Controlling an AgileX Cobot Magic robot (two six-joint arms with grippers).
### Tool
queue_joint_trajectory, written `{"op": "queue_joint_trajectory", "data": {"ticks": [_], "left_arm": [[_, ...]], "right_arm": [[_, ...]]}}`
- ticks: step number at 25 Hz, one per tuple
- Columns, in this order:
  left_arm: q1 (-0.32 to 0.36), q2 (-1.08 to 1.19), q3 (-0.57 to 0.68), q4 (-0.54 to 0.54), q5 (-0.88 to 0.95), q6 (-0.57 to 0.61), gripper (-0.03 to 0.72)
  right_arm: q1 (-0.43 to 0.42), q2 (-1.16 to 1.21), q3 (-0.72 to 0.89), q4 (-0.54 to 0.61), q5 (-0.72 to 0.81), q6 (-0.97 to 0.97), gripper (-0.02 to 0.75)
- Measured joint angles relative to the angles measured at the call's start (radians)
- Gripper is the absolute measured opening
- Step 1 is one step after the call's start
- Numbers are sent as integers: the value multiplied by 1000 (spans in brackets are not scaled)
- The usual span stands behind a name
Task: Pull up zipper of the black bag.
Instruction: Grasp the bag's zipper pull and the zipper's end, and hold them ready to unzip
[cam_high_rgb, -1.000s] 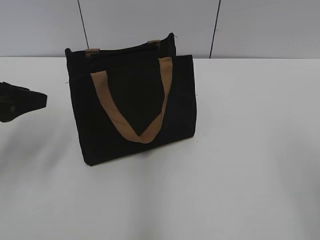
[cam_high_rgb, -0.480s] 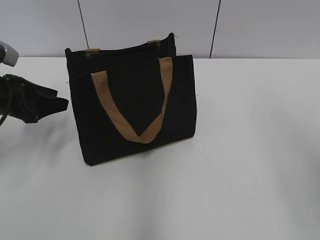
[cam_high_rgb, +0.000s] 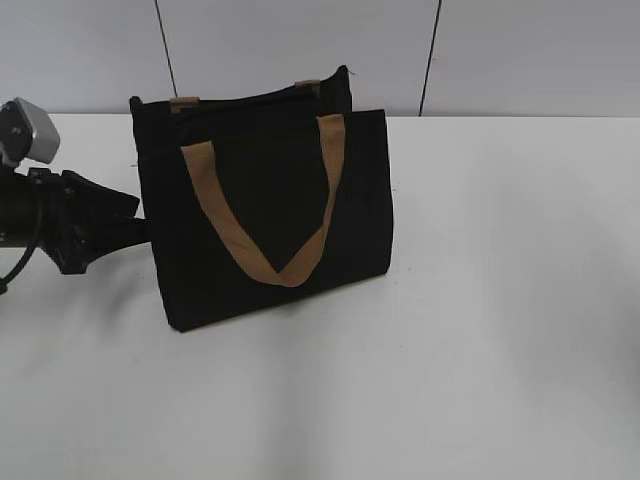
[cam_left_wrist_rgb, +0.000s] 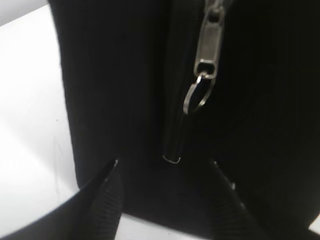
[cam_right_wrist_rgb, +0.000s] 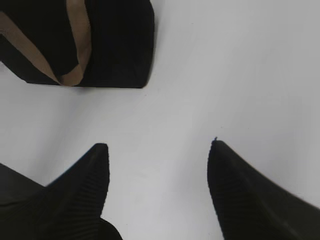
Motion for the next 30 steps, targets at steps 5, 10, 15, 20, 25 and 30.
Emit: {"op": "queue_joint_trajectory", "data": {"ticks": [5,10,15,20,25,30], "left_arm": [[-33,1,-8,0,-16,50,395],[-54,22,-63,-1,-45,57,395],[-72,53,-72,-1,-43,57,395],[-98,54,-72,0,-44,57,394],[-98,54,-72,0,-69,57,333],[-98,54,-72,0,-83,44,104]], "right_arm": [[102,115,-88,0,-1,17,469],[172,192,-170,1,-5,19,469],[232,224,-209,1,-9,20,469],[249,252,-240,6,-10,21,469],[250,267,-255,8,-13,21,469],[250,283,-255,19,-18,21,469]]}}
